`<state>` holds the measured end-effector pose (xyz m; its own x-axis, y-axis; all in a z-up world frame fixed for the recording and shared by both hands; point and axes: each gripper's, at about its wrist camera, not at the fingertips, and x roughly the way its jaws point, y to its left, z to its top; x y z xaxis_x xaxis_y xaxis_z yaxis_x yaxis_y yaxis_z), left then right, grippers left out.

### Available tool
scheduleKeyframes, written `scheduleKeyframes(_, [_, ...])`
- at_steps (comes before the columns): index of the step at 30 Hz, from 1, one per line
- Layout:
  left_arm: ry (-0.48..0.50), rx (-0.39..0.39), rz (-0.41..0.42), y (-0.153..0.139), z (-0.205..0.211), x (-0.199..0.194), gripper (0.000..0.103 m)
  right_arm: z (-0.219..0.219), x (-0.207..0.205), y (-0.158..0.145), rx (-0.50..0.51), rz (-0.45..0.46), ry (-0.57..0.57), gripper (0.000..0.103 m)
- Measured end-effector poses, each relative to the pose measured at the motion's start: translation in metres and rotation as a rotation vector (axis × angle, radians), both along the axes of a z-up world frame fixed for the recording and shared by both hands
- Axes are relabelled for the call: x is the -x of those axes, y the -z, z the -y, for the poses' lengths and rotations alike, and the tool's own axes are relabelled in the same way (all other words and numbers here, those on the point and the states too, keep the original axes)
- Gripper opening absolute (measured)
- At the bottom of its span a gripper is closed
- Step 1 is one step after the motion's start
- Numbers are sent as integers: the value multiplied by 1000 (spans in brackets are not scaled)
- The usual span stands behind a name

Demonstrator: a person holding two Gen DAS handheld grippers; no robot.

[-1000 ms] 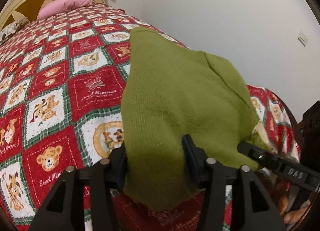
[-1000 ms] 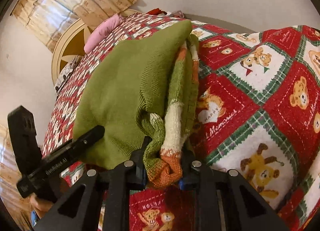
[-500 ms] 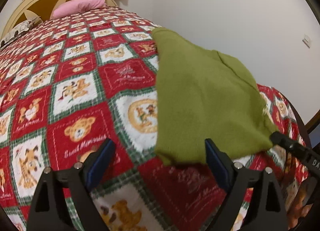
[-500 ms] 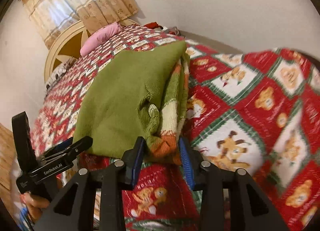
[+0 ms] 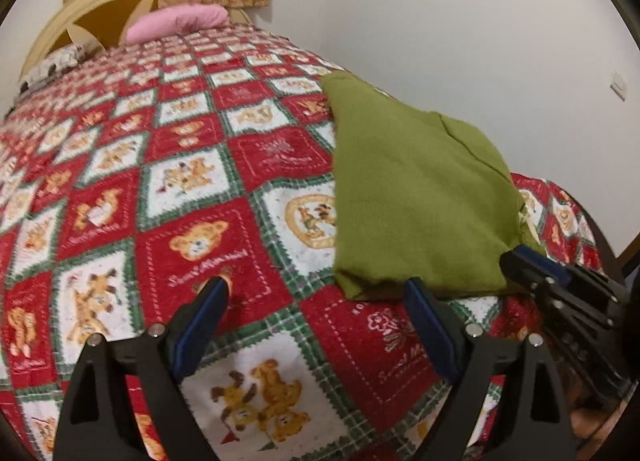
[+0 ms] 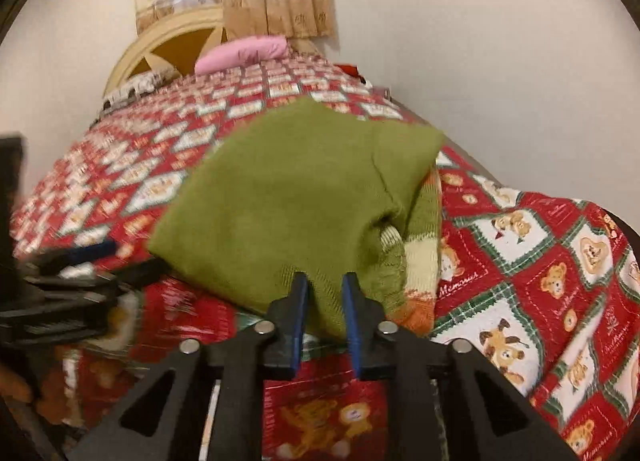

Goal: Fold small clothes

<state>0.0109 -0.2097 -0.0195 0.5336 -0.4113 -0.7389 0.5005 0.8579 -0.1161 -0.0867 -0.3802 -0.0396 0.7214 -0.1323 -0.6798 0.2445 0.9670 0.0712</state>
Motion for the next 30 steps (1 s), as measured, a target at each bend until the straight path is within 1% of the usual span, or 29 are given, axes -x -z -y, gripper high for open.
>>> scheduleKeyframes(1, [-3, -13, 16, -1, 0, 1, 91, 6, -2, 4, -33, -12, 9, 16])
scheduleKeyframes(2, [-4, -21, 27, -2, 0, 3, 91, 12, 0, 5, -75, -6, 19, 14])
scheduleKeyframes(3, [-6, -33, 41, -3, 1, 4, 92, 20, 2, 6, -99, -14, 33, 14])
scheduleKeyframes(8, [-20, -88, 134, -12, 4, 15, 95, 28, 19, 6, -144, -53, 51, 14])
scheduleKeyframes(11, [-18, -98, 157, -18, 4, 22, 96, 21, 35, -3, -151, -47, 48, 19])
scheduleKeyframes(12, [-16, -93, 162, -20, 3, 24, 96, 17, 44, -10, -133, -37, 60, 23])
scheduleKeyframes(13, [-13, -84, 167, -23, 3, 26, 99, 16, 51, -16, -114, -25, 73, 36])
scheduleKeyframes(14, [-12, -73, 174, -27, 2, 30, 101, 13, 61, -25, -88, 3, 89, 56])
scheduleKeyframes(16, [-15, -54, 194, -34, 0, 35, 103, 9, 79, -43, -45, 76, 118, 72])
scheduleKeyframes(17, [-16, -43, 206, -38, 0, 38, 103, 5, 90, -54, -12, 125, 136, 72])
scheduleKeyframes(20, [-22, -29, 239, -51, -1, 46, 103, -1, 106, -78, 44, 213, 196, 72])
scheduleKeyframes(23, [-24, -12, 258, -64, -3, 56, 103, -5, 116, -98, 28, 304, 236, 72])
scheduleKeyframes(27, [-52, 17, 283, -78, -10, 66, 103, -18, 124, -115, 57, 362, 244, 72])
scheduleKeyframes(29, [-56, 21, 302, -83, -11, 72, 103, -24, 126, -120, 81, 377, 249, 73])
scheduleKeyframes(30, [-53, 22, 326, -86, -12, 76, 103, -26, 128, -122, 88, 385, 249, 73])
